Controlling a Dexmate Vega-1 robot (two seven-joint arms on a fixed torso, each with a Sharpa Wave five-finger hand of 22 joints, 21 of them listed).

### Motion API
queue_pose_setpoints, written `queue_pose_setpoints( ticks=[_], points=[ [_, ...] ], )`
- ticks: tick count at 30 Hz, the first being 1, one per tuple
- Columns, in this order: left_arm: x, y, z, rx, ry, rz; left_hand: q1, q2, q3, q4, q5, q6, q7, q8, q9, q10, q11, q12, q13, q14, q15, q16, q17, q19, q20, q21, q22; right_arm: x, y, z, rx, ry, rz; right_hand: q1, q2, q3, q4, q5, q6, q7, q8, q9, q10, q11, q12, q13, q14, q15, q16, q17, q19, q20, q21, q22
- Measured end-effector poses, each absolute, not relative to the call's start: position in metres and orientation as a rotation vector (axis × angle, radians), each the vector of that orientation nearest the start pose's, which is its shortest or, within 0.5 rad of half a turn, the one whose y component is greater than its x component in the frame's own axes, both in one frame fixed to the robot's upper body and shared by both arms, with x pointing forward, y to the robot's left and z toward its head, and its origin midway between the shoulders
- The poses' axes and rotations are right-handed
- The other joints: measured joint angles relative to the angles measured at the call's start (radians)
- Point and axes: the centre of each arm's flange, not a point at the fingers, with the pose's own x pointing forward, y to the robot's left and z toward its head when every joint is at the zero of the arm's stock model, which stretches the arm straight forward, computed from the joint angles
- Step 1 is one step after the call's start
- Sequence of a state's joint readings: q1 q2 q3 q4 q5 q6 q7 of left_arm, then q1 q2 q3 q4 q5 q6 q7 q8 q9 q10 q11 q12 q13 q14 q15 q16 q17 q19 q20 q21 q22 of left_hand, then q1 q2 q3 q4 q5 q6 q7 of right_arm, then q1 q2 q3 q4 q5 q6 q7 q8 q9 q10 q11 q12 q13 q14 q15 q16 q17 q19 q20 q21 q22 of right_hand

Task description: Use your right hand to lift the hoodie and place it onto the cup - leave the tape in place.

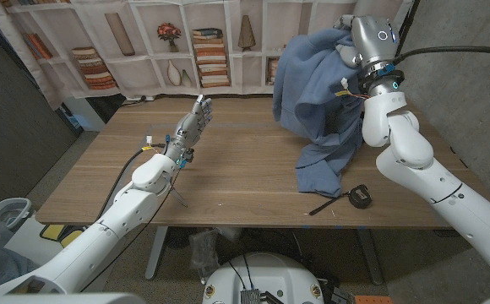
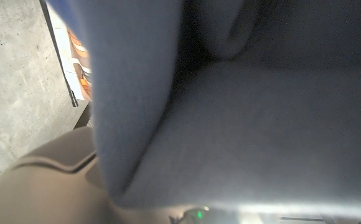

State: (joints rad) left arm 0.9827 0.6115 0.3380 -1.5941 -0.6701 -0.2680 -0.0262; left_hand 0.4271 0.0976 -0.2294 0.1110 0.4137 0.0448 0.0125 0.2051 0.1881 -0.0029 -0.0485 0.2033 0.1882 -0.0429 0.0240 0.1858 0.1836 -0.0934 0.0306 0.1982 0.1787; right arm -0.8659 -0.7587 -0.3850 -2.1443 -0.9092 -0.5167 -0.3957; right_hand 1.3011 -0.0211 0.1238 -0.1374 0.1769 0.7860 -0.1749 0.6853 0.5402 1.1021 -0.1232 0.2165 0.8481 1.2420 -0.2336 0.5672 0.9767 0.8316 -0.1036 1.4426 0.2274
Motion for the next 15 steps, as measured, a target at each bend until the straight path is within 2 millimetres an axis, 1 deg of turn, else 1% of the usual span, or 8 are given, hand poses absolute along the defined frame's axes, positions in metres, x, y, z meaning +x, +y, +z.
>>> queue_pose_setpoints(
  ticks=[8, 9, 15],
  points=[
    [0.594, 0.266, -0.011, -0.004, -0.671, -0.324, 0.0, 0.0, -0.002, -0.002, 0.0, 0.0, 0.0, 0.0, 0.0, 0.0, 0.0, 0.0, 0.0, 0.0, 0.0, 0.0, 0.0, 0.0, 0.0, 0.0, 0.0, 0.446, -0.247, 0.166, -1.277, -1.082, -0.887, 0.0, 0.0, -0.004, 0.004, 0.0, 0.0, 0.0, 0.0, -0.003, 0.0, 0.0, 0.0, 0.001, 0.002, 0.002, 0.0, 0.0, 0.004, 0.004, 0.004, -0.002],
    [0.594, 0.266, -0.01, -0.003, -0.671, -0.325, 0.0, 0.0, -0.002, -0.002, 0.0, 0.0, 0.0, 0.0, 0.0, 0.0, 0.0, 0.0, 0.0, 0.0, 0.0, 0.0, 0.0, 0.0, 0.0, 0.0, 0.0, 0.446, -0.248, 0.166, -1.275, -1.08, -0.89, 0.0, 0.0, -0.004, 0.004, 0.0, 0.0, 0.0, -0.004, -0.003, 0.0, 0.0, 0.0, 0.002, 0.001, 0.002, 0.0, 0.0, 0.004, 0.004, 0.004, -0.004],
    [0.595, 0.265, -0.009, -0.001, -0.673, -0.329, 0.0, 0.0, -0.002, -0.002, 0.0, 0.0, 0.0, 0.0, 0.0, 0.0, 0.0, 0.0, 0.0, 0.0, 0.0, 0.0, 0.0, 0.0, 0.0, 0.0, 0.0, 0.444, -0.254, 0.168, -1.262, -1.067, -0.909, 0.0, 0.0, -0.004, 0.004, 0.0, 0.001, -0.001, -0.005, -0.005, 0.0, 0.0, -0.001, 0.002, 0.001, 0.002, 0.008, 0.0, 0.007, 0.0, 0.004, -0.005]
  ],
)
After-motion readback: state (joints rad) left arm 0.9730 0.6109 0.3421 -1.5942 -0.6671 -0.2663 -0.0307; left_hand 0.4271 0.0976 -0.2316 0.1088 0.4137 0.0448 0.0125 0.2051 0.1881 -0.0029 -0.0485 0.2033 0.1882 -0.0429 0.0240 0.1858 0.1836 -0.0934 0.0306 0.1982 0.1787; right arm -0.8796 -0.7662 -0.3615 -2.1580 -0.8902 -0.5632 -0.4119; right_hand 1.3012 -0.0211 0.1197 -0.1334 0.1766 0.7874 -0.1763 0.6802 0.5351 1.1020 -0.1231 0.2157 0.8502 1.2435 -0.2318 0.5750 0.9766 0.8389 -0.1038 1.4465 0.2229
